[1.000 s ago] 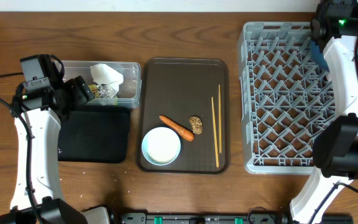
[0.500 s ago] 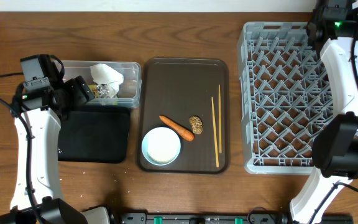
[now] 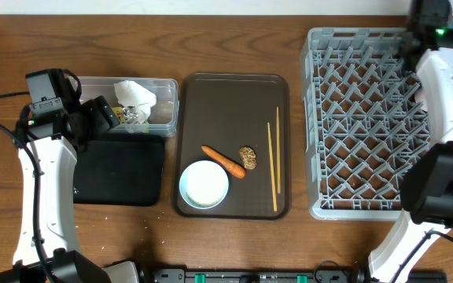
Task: Sort waste into correct bins and load items into the dishwasher rack
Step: 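Lower the blue plate upright into the rack's back corner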
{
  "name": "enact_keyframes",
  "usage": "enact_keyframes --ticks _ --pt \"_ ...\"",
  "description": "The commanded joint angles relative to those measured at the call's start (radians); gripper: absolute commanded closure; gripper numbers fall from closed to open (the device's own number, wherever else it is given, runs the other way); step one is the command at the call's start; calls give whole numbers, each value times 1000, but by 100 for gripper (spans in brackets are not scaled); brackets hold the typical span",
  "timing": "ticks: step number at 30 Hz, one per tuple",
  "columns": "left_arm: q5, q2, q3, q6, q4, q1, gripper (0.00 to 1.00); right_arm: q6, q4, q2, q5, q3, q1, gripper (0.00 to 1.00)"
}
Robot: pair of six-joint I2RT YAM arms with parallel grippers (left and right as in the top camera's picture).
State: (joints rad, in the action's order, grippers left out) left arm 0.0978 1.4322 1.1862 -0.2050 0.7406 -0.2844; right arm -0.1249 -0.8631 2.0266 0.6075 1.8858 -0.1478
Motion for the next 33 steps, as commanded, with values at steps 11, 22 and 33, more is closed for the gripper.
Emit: enact_keyframes --ticks 11,22,33 --pt "-9 -7 5 5 3 -3 12 204 -1 -153 -631 55 -292 53" --pt "-9 -7 5 5 3 -3 12 440 -13 -65 -834 54 -523 53" --pt "-9 -7 5 5 3 -3 12 447 -8 53 -931 50 -544 50"
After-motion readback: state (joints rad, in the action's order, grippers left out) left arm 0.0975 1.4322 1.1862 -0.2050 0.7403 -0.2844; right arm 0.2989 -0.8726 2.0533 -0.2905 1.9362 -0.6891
